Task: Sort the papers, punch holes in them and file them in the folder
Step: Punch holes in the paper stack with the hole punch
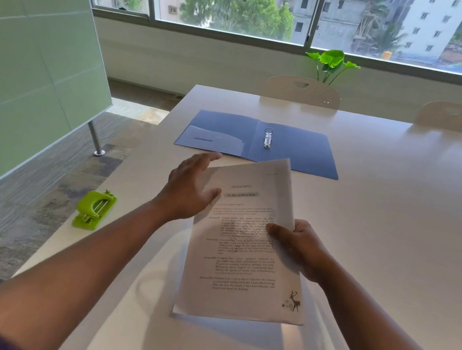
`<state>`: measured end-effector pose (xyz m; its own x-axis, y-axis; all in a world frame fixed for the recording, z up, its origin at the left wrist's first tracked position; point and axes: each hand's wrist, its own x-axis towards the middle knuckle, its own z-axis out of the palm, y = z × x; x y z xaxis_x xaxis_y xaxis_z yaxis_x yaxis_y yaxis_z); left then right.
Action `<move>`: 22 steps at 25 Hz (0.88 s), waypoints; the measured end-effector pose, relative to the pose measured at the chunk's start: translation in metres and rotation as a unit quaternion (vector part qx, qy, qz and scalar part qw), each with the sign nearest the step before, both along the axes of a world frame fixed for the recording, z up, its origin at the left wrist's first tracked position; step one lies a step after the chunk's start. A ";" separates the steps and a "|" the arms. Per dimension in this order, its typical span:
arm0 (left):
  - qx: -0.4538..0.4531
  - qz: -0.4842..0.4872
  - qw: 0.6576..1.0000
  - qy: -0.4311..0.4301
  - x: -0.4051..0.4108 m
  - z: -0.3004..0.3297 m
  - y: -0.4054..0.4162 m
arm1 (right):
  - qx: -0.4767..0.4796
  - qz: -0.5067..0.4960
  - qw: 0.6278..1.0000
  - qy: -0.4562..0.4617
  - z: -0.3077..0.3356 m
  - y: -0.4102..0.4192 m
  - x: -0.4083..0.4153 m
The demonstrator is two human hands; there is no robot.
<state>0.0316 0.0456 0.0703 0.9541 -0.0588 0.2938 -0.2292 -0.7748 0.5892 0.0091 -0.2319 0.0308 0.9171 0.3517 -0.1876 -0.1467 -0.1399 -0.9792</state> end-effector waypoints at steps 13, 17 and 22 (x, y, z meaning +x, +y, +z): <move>0.032 0.414 0.909 0.033 -0.048 -0.042 0.147 | -0.022 -0.009 0.999 0.032 -0.003 0.086 0.029; -0.096 0.420 0.902 0.046 -0.053 -0.059 0.172 | -0.033 -0.004 0.999 0.040 -0.006 0.107 0.033; -0.168 0.426 0.886 0.082 -0.055 -0.057 0.175 | -0.027 0.002 0.998 0.051 -0.007 0.120 0.033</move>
<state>-0.0232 0.2210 0.0131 0.6422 0.7664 0.0128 0.4632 -0.4013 0.7902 0.0421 -0.1115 0.0236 0.8910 0.3417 -0.2990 -0.2447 -0.1933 -0.9501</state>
